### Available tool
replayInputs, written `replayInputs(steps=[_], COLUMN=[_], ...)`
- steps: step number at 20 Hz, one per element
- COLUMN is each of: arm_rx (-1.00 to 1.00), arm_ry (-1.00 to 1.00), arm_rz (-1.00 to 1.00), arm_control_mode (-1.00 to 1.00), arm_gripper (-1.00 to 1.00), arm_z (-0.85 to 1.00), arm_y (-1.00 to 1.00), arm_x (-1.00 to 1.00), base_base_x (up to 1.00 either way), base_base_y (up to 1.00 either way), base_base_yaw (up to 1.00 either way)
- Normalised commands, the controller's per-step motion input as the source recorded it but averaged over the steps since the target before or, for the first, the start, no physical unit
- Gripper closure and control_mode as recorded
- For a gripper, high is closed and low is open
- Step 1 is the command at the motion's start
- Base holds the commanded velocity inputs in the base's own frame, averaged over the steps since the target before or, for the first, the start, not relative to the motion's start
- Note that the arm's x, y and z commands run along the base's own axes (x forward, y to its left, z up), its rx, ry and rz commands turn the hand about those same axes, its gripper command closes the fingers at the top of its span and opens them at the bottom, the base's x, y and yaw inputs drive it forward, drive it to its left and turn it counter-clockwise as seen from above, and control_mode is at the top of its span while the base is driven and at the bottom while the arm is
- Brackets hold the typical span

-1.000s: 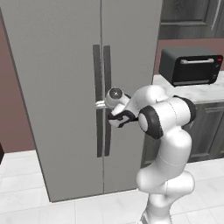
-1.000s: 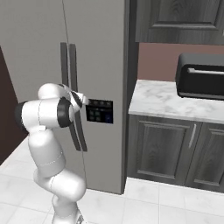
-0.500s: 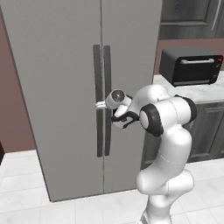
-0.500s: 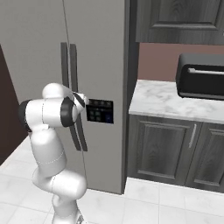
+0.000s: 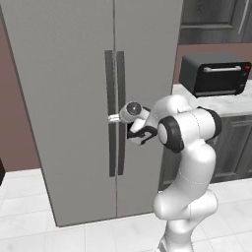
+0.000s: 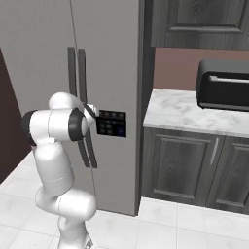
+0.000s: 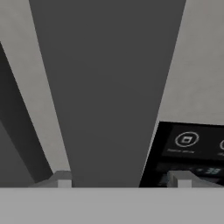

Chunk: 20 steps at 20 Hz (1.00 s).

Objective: Store the kebab skewer in the freezer for long-term storage. Close the freezer door after placing the cooked food.

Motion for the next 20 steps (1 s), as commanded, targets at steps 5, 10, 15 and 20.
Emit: replayInputs(steps=[5, 10, 15, 20], arm_rx=[0.00, 0.00, 0.00, 0.00], arm_ry=[0.01, -0.01, 0.00, 0.00], arm_rz=[0.00, 0.00, 0.00, 0.00], arm_control_mode=[-1.00, -1.00, -1.00, -1.00], arm_gripper=[-1.00, -1.00, -1.00, -1.00], arm_z=[0.03, 0.24, 0.52, 0.77], arm_y=[-0.06, -0.10, -0.04, -0.07], arm_x=[0.29, 0.46, 0.35, 0.36], base_base_x=[0.00, 0.00, 0.00, 0.00], base_base_y=[0.00, 0.00, 0.00, 0.00], base_base_yaw=[0.00, 0.00, 0.00, 0.00])
